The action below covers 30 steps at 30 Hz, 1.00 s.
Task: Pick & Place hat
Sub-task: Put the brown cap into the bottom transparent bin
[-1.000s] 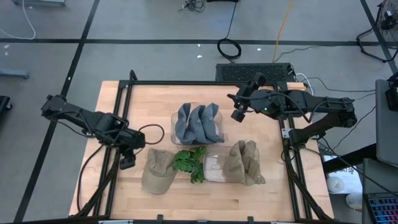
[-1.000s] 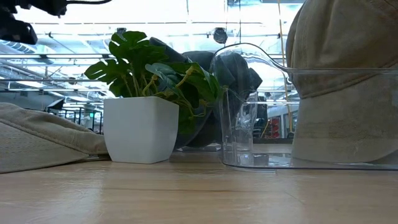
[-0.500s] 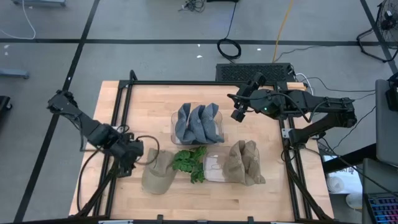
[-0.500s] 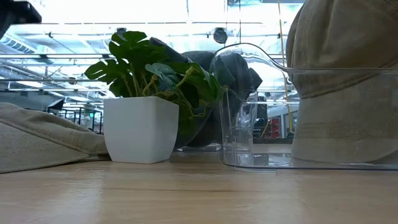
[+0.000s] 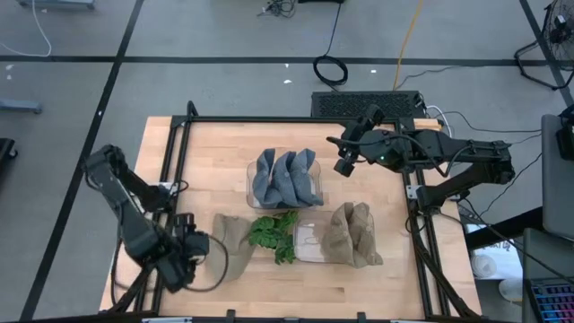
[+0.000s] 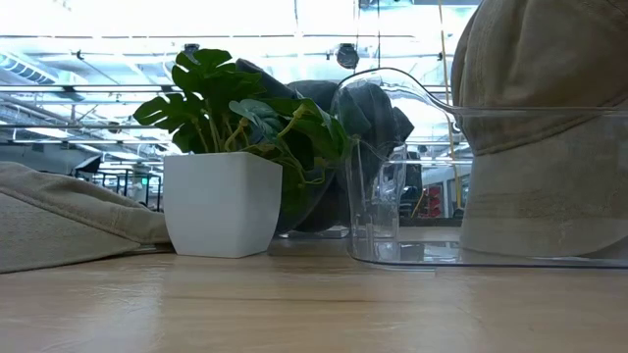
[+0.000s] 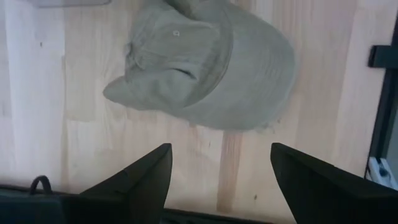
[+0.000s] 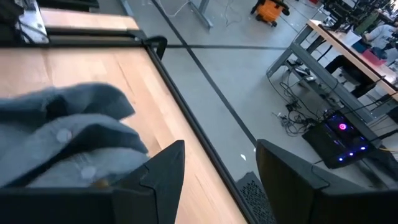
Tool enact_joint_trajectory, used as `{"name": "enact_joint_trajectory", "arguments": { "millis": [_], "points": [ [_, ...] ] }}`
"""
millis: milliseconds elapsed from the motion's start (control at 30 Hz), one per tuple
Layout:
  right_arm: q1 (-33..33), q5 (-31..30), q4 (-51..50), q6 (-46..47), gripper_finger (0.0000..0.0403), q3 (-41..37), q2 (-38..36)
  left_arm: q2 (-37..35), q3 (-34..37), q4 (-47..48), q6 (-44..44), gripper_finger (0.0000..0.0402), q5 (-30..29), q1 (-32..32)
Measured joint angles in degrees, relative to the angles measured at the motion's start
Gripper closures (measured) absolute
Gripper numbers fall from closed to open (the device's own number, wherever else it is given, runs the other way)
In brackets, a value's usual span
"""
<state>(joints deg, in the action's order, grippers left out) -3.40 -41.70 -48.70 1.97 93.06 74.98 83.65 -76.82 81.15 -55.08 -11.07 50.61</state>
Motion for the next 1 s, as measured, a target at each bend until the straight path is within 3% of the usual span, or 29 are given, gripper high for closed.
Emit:
{"name": "enact_joint_trajectory", "arguments": {
  "millis": [367,700,833,1000],
  "points": [
    [0.0,0.0,-3.0,0.0,0.0215,0.0,0.0,10.6,-2.2,-5.4,-12.8,0.0119,-0.6,5.2],
    [0.0,0.0,-3.0,0.0,0.0215,0.0,0.0,22.2,-2.2,-8.0,-11.9,0.0119,-0.8,7.6],
    [0.0,0.0,-3.0,0.0,0.0215,0.0,0.0,25.0,-2.2,-8.4,-11.8,0.0119,2.1,7.1],
    [0.0,0.0,-3.1,-0.2,0.0215,0.0,0.0,26.3,-2.2,-7.1,-14.9,0.0119,-4.0,7.7]
  ]
}}
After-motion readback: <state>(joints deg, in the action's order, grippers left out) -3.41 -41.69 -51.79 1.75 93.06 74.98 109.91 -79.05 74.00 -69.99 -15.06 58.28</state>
